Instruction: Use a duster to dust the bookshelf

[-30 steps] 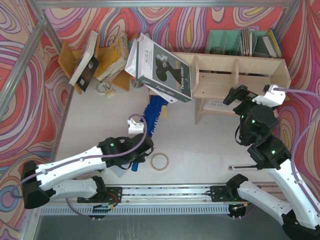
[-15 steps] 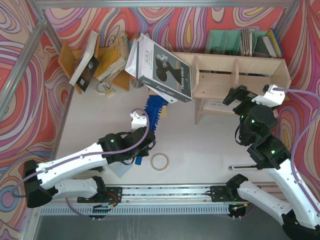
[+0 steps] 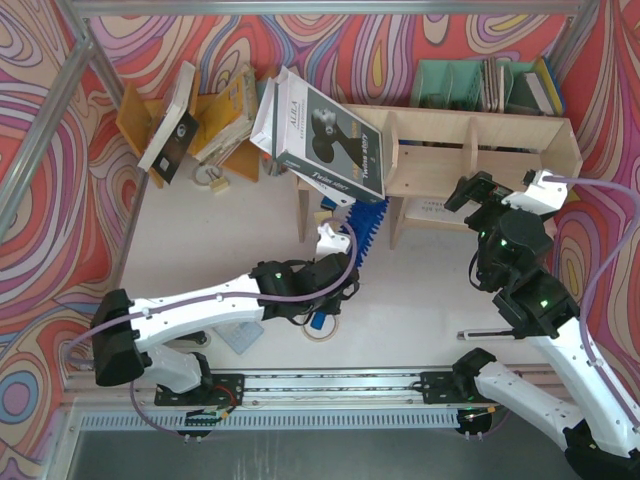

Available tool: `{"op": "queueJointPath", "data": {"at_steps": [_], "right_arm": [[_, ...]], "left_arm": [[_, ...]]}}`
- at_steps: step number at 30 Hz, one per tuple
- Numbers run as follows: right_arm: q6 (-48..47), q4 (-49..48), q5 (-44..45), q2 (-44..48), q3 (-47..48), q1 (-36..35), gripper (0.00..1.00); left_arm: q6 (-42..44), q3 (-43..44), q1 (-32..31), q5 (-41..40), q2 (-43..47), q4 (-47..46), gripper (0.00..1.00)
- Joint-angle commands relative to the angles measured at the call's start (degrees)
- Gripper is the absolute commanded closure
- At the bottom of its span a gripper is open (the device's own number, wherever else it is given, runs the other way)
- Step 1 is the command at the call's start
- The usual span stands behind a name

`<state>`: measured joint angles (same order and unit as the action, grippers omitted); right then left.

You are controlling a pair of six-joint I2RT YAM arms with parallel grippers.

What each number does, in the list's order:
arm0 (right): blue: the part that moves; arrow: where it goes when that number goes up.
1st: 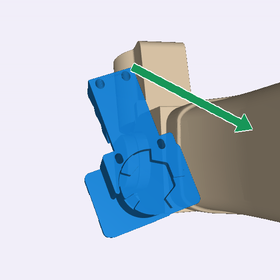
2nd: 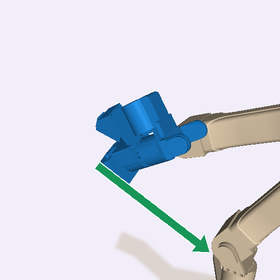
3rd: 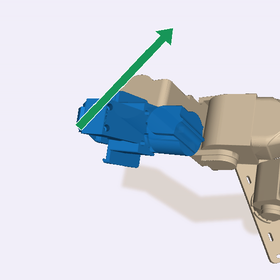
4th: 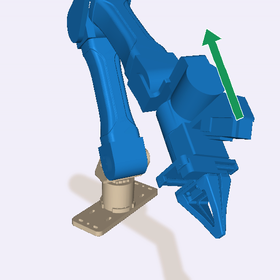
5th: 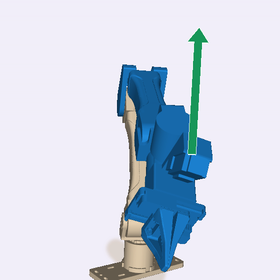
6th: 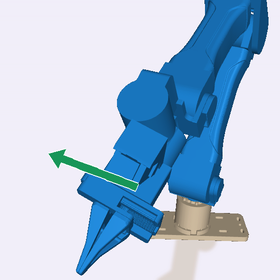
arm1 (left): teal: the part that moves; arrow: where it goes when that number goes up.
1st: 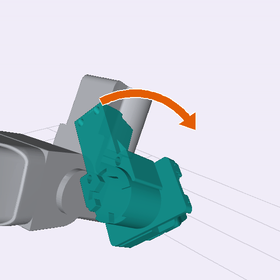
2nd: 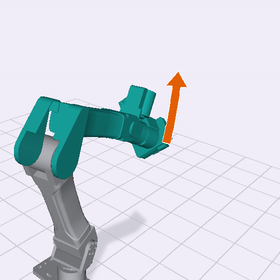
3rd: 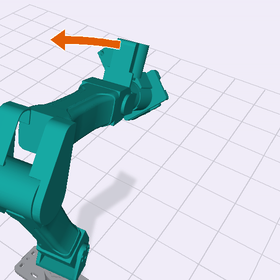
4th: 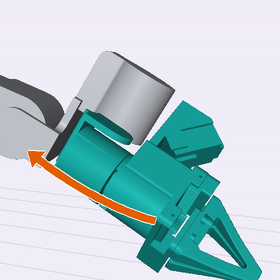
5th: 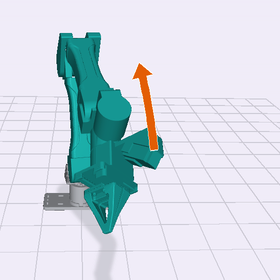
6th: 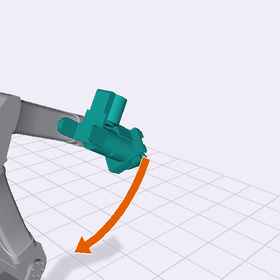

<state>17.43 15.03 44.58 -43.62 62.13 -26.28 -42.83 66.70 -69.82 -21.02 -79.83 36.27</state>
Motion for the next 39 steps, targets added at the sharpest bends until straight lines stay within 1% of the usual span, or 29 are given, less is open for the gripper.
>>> {"op": "queueJointPath", "data": {"at_steps": [1, 3, 6, 9, 16, 24, 29, 33, 39], "right_arm": [[0.01, -0.70, 1.04, 0.21, -0.59, -0.04, 0.01], [0.22, -0.68, 0.95, 0.17, -0.62, -0.06, 0.01], [0.28, -0.50, 0.95, 0.24, -0.65, -0.05, 0.01], [0.17, -0.52, 1.04, 0.42, -0.74, -0.07, 0.01], [0.67, -0.41, 0.54, 0.21, -0.63, -0.06, 0.01], [0.57, 0.14, 0.92, 0.78, -0.46, -0.07, 0.01], [0.61, 0.13, 0.88, 0.71, -0.60, 0.01, 0.01], [0.73, 0.07, 0.54, 0.35, -0.47, -0.08, 0.01], [1.03, 0.24, 0.42, 0.23, -0.35, -0.09, 0.01]], "left_arm": [[3.15, 3.59, -0.90, 1.70, -2.55, -2.39, 1.00], [3.74, 4.50, -0.97, 2.54, -3.61, -1.17, 1.00], [3.38, 3.89, -1.08, 1.63, -3.03, 0.50, 1.00], [2.49, 0.82, -0.87, -0.76, 0.93, 0.78, 1.00], [-0.46, -4.12, 0.93, -5.44, 9.74, 4.59, 1.00], [-5.49, -11.01, 1.97, -8.78, 19.78, 13.82, 1.00], [-8.12, -14.53, 3.51, -10.35, 24.20, 18.53, 1.00], [-7.30, -15.56, 3.81, -8.87, 25.23, 15.55, 1.00], [-2.59, -13.07, 3.79, -3.46, 17.45, 7.02, 1.00]]}}
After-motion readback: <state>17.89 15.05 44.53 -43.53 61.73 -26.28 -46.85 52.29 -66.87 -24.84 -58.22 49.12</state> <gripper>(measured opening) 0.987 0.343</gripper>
